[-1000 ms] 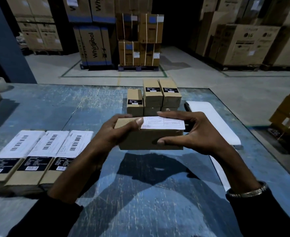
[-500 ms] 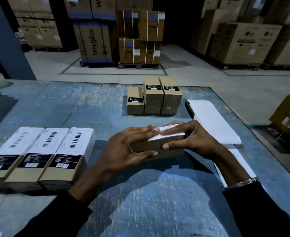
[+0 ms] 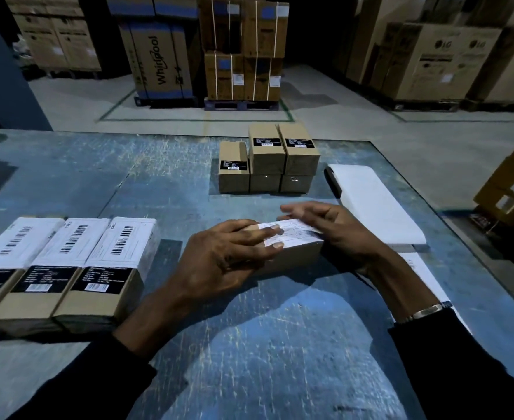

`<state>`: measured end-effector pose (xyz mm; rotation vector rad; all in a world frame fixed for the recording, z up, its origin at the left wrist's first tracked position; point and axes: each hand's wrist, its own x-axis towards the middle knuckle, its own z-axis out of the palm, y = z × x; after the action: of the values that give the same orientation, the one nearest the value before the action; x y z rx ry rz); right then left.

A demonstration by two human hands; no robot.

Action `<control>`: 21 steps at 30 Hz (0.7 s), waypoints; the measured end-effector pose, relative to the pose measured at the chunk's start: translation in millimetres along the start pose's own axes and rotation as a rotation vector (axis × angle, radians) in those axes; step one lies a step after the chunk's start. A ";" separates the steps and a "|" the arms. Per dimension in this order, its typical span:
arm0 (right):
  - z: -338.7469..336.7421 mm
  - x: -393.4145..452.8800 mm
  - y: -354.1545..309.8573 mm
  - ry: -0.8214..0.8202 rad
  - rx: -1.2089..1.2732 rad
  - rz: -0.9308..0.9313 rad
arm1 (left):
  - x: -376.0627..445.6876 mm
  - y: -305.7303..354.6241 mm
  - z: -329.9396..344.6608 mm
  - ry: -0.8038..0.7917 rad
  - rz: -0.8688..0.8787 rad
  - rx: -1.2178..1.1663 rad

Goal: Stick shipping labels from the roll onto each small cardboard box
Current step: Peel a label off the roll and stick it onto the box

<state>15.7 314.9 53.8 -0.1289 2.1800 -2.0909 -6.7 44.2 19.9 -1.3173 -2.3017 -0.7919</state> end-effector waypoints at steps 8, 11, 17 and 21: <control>0.7 -0.3 6.1 -0.011 -0.033 0.009 | 10.7 24.3 2.0 0.217 -0.315 -0.412; -1.1 -1.7 5.5 -0.044 -0.028 0.009 | 18.6 38.9 7.7 0.307 -0.467 -0.510; -2.0 -3.6 4.1 -0.099 0.015 0.002 | 16.8 19.4 3.8 0.164 -0.410 -0.338; -5.9 -4.7 2.5 -0.142 0.006 0.012 | 16.2 20.0 4.8 0.175 -0.353 -0.344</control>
<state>19.5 321.5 51.7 -0.2547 2.0873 -2.0153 2.5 66.0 31.1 -0.9239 -2.3567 -1.4109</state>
